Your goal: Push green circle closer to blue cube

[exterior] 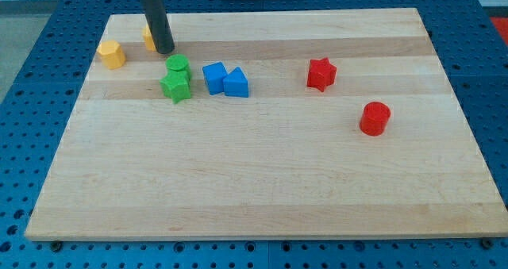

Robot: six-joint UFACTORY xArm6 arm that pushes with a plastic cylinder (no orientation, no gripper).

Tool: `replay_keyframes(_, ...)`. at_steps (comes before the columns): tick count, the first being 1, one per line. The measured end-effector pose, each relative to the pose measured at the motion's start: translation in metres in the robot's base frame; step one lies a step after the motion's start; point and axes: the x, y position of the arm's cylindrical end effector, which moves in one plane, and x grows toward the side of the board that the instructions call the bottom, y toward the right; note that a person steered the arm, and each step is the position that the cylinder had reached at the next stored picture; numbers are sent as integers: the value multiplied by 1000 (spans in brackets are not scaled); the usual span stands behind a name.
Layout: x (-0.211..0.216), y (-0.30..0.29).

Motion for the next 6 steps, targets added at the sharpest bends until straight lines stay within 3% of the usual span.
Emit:
replay_keyframes(2,39,-1)
replay_keyframes(6,53,58)
